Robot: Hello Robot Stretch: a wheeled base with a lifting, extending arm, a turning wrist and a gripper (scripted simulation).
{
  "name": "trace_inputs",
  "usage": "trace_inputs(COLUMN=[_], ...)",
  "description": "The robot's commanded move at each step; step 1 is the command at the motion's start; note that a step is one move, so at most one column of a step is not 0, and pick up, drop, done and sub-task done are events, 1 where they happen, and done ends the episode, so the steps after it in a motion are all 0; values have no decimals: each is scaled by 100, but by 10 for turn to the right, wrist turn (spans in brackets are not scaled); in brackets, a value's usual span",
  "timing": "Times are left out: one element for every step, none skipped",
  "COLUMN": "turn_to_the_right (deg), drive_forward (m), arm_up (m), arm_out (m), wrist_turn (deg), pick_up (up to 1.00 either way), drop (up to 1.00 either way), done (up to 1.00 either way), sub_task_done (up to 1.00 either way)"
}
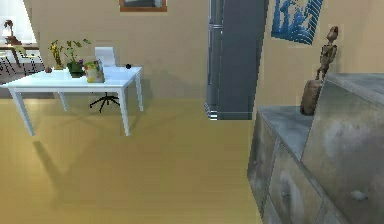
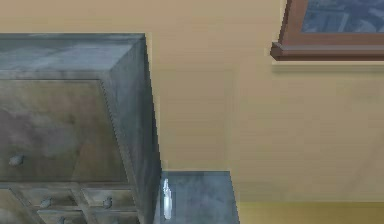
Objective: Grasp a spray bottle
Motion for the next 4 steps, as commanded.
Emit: trace_inputs(turn_to_the_right=[0,0,0,0], drive_forward=[0,0,0,0], arm_up=[48,0,0,0], arm_out=[0,28,0,0], wrist_turn=[0,0,450,450], pick_up=[0,0,0,0], drop=[0,0,0,0], done=[0,0,0,0], sub_task_done=[0,0,0,0])
